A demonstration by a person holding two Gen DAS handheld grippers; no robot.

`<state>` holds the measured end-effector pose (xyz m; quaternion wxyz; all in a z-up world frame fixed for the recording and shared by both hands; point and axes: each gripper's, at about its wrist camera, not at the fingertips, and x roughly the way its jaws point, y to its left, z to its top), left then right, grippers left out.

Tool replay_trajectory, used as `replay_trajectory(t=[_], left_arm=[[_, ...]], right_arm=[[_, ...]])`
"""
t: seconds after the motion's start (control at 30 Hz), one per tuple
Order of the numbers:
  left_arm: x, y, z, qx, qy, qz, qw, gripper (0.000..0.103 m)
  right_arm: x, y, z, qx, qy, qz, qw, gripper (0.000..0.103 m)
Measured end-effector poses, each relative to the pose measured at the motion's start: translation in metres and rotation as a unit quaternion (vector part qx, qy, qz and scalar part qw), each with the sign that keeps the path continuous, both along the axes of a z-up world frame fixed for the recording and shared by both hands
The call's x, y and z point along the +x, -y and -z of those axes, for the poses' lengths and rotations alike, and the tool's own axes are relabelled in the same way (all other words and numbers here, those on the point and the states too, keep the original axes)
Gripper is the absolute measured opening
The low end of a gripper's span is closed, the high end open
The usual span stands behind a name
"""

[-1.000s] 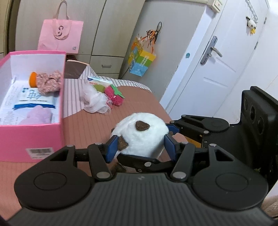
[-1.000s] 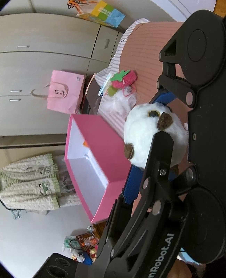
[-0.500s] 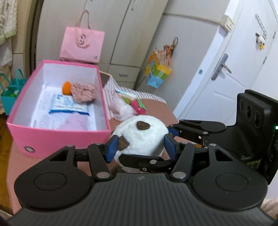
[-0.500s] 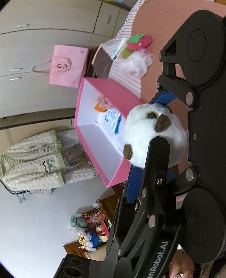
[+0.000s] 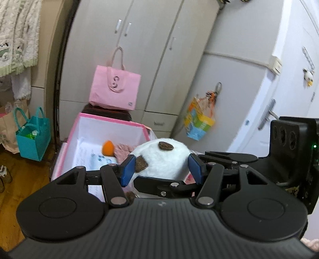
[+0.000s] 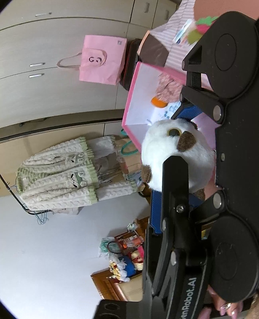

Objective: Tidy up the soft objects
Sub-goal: 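Carry the cat doll with the left gripper and drop it into the pink box, then move both grippers back to the mesh puff and strawberry sponge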

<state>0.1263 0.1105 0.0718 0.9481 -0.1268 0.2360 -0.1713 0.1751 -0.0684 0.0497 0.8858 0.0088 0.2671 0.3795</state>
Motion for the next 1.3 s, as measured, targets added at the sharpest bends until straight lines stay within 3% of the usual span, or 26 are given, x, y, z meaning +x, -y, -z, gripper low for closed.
replay_trajectory(t=[0.33,0.6,0.8,0.87,1.17,1.3], left_arm=[[0.070,-0.032,0.040,-0.018,-0.055,-0.022,0.9981,0.056],[0.096,-0.048,0.065,-0.029,-0.088,-0.027,0.9954,0.057],[0.080,-0.037,0.057,0.058,-0.038,-0.070,0.9952,0.058],[0.074,-0.034,0.053,0.067,-0.029,-0.069,0.9949,0.059],[0.047,-0.026,0.040,0.086,-0.018,-0.058,0.9945,0.063],[0.022,-0.020,0.029,0.084,0.005,-0.051,0.9951,0.063]], right_arm=[[0.065,-0.035,0.038,-0.013,-0.058,-0.001,0.998,0.077],[0.090,-0.053,0.058,-0.048,-0.086,-0.009,0.995,0.078],[0.091,-0.060,0.063,-0.086,-0.065,0.001,0.994,0.080],[0.091,-0.055,0.062,-0.078,-0.074,0.001,0.994,0.080],[0.064,-0.032,0.054,-0.093,-0.050,0.016,0.994,0.081],[0.047,-0.016,0.045,-0.093,-0.031,0.025,0.995,0.081]])
